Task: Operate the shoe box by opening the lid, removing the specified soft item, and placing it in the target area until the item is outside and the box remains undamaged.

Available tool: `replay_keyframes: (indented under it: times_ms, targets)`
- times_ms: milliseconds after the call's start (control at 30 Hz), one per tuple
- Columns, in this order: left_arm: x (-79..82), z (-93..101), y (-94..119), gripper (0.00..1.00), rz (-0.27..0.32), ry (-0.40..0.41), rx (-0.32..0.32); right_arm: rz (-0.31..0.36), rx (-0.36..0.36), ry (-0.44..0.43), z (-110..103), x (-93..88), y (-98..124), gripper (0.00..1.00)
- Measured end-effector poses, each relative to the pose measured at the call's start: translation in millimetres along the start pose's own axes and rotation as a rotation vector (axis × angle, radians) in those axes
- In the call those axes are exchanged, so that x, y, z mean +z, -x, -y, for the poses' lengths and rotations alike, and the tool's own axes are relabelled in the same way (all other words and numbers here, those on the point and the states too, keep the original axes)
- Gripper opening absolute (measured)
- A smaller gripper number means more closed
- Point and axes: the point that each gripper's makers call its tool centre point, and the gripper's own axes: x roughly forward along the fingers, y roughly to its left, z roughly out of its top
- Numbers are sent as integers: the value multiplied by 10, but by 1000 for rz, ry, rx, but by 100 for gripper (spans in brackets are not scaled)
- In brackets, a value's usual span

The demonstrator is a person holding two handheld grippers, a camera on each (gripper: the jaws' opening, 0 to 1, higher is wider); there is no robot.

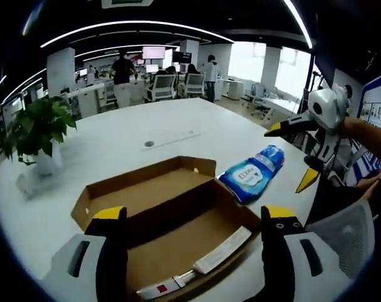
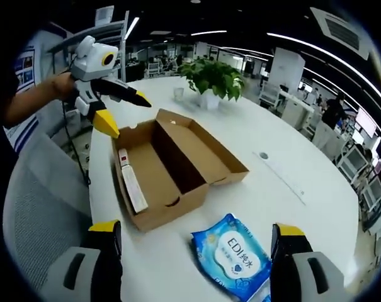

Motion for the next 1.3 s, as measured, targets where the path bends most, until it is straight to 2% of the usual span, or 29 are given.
replay_keyframes:
  times_ms: [167,533,700,900,1000,1233,1300]
  targets:
    - [-105,-155,129,90,-7,28,34,3,35,65,-73,83,-79,92]
    - [-363,-435,373,85,-8,78,96,14,146,138,-237,272,-314,86]
    - [-483,-528,448,83,11,125,108,20,181,180,-297,342,-427,84]
    - [-694,-655,502,75,-2,157,126,16,218,208,-368,388,-563,80]
    - [-770,-720,528,68,5,188,143,11,235,211,-395,391,-627,77]
    - [-979,-829,554,64,-16,233,181,1,275,244,-483,401,-768,73]
    - [-1020,-854,559,63,-17,247,189,4,295,276,-524,408,-799,70]
